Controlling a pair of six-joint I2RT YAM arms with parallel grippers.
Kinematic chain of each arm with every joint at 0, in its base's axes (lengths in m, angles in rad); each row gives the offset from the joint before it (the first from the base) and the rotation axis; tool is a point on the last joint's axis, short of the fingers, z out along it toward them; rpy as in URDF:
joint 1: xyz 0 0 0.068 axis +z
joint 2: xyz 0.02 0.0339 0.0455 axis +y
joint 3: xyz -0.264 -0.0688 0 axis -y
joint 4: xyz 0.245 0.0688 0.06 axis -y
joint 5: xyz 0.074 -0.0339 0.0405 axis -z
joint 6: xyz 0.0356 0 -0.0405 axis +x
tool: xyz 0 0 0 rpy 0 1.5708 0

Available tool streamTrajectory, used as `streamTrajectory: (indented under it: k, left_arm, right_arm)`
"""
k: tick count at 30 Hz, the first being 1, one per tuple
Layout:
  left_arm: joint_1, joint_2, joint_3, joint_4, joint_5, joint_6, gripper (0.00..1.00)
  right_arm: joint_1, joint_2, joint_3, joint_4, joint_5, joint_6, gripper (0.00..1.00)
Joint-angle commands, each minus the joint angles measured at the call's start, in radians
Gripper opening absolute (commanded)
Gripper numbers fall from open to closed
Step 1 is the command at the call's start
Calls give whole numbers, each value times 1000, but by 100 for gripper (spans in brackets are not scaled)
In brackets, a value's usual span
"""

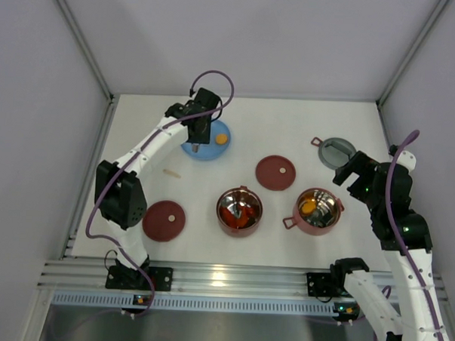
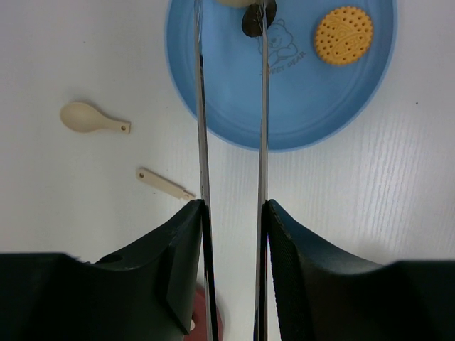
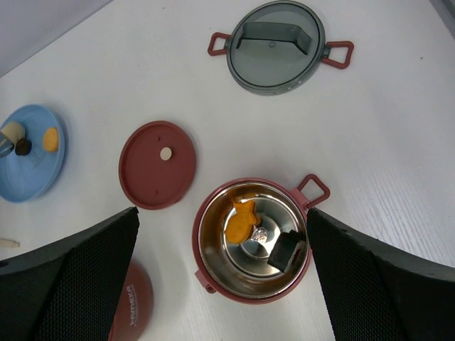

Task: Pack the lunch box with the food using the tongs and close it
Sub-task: Pick up the fake food from the plate.

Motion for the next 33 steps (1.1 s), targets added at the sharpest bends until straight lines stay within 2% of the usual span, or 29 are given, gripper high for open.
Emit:
streamTrajectory:
  k: [1, 33]
  left_arm:
    - [13, -5, 48, 49, -24, 5, 46]
    - [32, 39, 89, 50, 51, 16, 48]
  right_arm:
    - [-10, 2, -5, 34, -4, -12, 100]
    - [-10, -1, -4, 29, 1, -15, 99]
